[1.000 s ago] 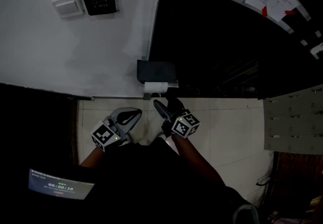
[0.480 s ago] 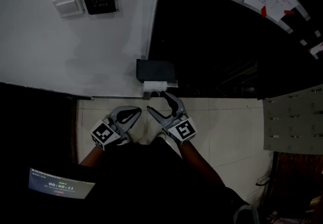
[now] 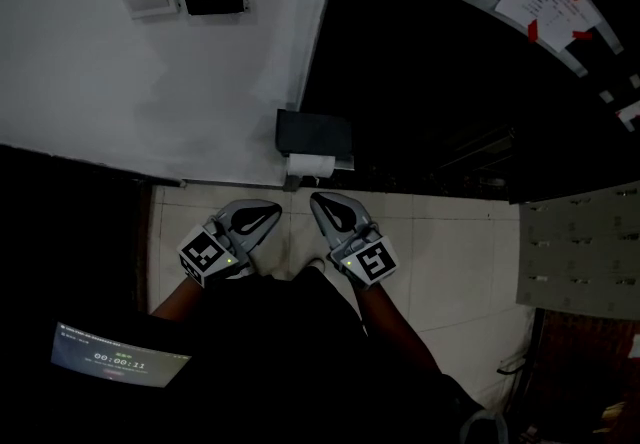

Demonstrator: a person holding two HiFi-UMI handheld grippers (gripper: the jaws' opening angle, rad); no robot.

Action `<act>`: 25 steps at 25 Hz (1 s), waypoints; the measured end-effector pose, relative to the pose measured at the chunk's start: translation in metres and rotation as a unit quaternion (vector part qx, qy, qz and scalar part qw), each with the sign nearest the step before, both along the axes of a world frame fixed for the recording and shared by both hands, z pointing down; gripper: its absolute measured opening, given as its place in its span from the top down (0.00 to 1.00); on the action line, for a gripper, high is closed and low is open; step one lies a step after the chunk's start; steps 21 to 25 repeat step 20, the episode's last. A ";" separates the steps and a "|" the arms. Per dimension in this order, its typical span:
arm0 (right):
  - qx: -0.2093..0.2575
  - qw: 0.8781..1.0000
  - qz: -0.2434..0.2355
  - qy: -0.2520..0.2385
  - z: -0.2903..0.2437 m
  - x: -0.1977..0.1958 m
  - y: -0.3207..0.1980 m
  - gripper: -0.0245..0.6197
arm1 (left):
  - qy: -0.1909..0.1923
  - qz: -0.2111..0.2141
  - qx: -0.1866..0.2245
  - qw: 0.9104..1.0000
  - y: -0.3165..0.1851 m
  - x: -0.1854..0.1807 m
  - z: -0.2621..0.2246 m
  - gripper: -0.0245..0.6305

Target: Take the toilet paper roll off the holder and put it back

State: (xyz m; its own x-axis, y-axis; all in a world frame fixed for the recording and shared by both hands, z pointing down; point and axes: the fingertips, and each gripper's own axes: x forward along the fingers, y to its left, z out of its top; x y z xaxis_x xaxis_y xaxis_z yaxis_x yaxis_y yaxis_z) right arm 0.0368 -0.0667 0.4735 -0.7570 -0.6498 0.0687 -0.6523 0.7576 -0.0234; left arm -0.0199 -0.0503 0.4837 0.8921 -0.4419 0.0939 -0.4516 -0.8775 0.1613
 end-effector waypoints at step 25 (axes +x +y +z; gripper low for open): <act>-0.030 0.999 -0.031 -0.013 0.009 -0.017 0.015 0.96 | -0.003 0.006 0.003 1.000 -0.002 0.002 0.002 0.96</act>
